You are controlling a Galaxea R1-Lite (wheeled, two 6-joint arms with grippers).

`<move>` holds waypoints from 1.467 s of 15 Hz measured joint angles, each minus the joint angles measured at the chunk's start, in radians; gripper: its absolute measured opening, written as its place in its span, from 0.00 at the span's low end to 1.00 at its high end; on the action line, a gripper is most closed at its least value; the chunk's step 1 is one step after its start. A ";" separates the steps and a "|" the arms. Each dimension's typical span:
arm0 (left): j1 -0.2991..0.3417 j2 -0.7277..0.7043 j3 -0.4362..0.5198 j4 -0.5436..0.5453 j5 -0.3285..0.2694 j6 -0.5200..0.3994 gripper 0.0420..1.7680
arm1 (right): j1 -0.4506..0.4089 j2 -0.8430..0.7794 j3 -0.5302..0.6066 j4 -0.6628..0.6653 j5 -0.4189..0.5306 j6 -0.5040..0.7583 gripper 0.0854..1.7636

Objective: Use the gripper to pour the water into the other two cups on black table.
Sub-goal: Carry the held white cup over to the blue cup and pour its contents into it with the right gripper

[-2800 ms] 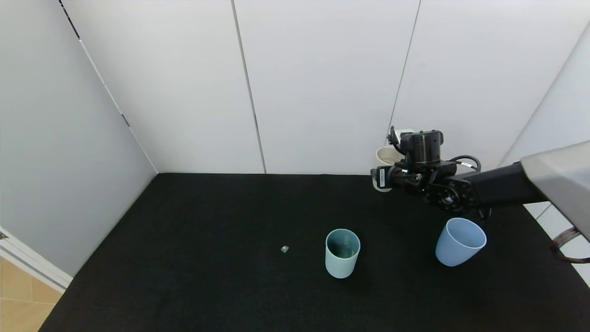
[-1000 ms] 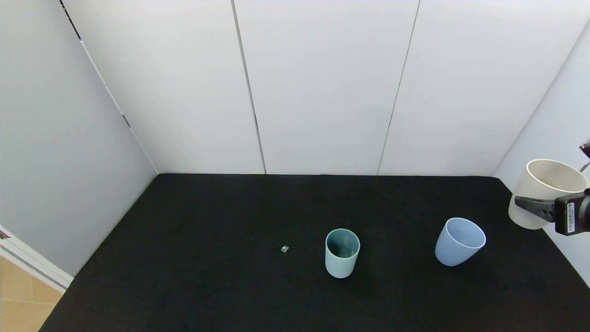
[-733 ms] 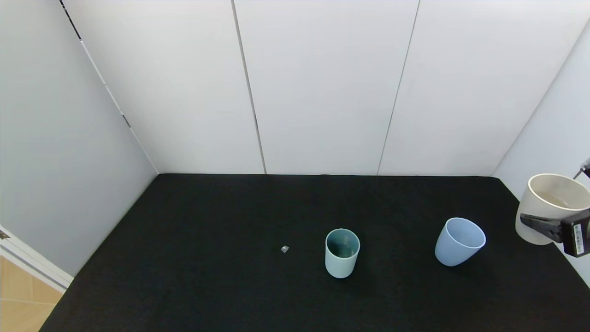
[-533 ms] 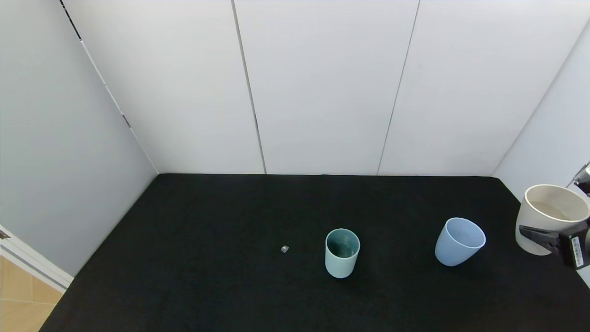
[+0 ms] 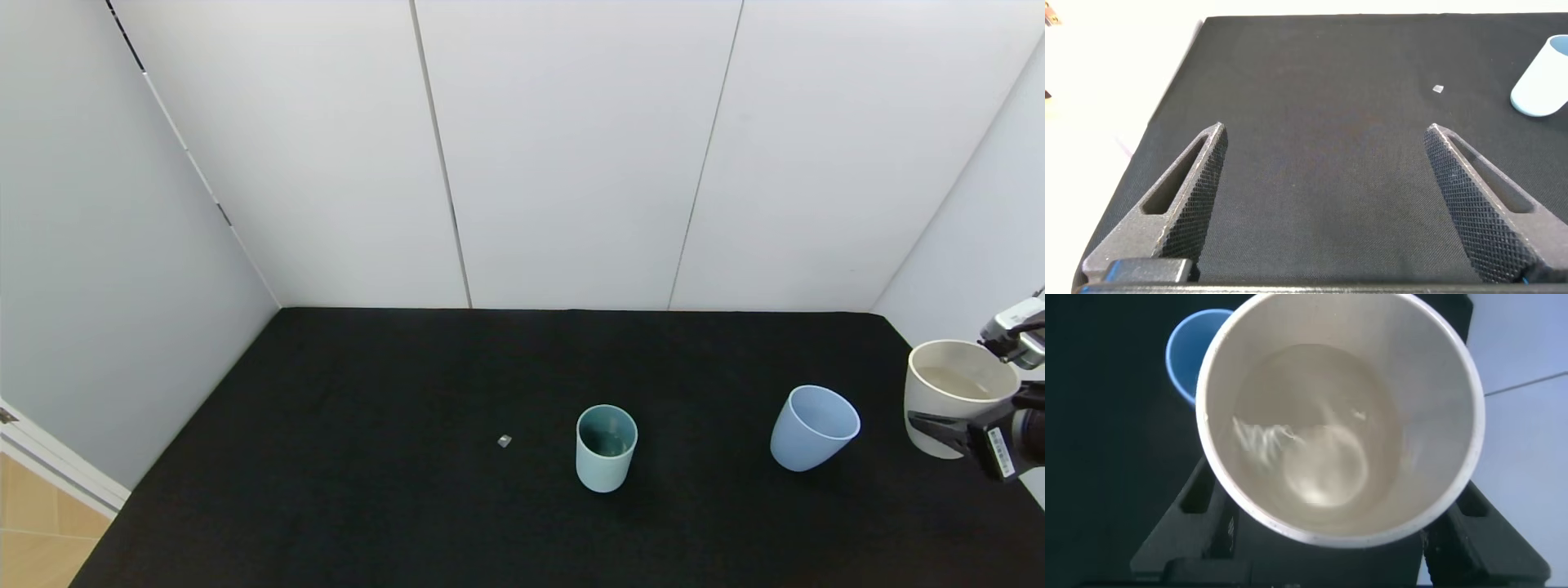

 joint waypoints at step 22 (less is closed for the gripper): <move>0.000 0.000 0.000 0.000 0.000 0.000 0.97 | -0.001 0.244 -0.056 -0.136 -0.144 -0.358 0.69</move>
